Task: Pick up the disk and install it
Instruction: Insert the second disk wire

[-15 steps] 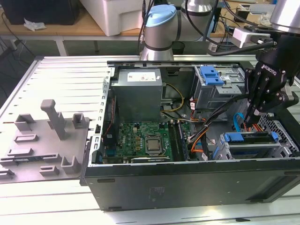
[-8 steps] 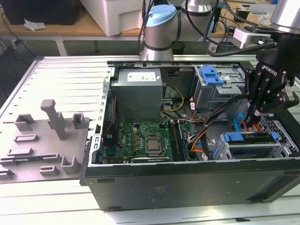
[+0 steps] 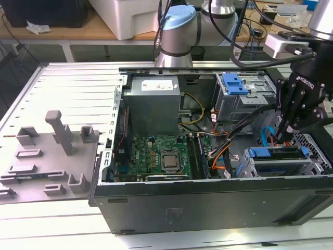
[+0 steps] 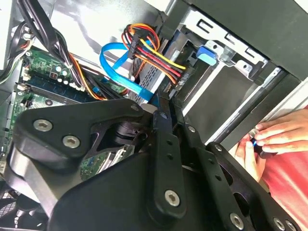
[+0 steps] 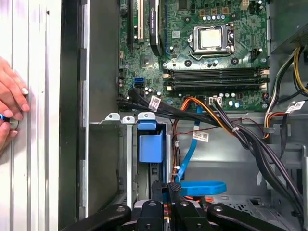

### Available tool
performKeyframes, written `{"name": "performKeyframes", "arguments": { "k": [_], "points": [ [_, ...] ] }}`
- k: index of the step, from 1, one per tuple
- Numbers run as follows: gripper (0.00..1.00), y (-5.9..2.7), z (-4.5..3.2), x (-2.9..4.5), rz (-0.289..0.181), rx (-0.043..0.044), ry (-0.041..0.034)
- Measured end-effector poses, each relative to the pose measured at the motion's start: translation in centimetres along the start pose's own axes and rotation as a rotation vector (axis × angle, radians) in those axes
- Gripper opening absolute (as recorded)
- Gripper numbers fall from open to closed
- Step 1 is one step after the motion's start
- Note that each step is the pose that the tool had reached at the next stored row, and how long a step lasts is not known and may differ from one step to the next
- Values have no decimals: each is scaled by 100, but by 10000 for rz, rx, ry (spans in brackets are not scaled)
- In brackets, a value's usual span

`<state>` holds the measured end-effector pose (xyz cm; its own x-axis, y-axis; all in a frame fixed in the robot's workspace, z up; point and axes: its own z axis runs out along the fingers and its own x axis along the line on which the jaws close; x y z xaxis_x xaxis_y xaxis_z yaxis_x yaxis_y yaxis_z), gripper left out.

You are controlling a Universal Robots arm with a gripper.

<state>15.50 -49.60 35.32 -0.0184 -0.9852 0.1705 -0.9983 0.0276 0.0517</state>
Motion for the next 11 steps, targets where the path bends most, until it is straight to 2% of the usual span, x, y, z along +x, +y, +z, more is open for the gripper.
{"name": "performKeyframes", "arguments": {
  "k": [2, 6, 11],
  "points": [
    [16, -7, 6, 39, 0, -2, -64],
    [16, -14, 18, 104, -3, -3, -144],
    [16, -14, 18, 108, -3, -3, -144]
  ]
}}
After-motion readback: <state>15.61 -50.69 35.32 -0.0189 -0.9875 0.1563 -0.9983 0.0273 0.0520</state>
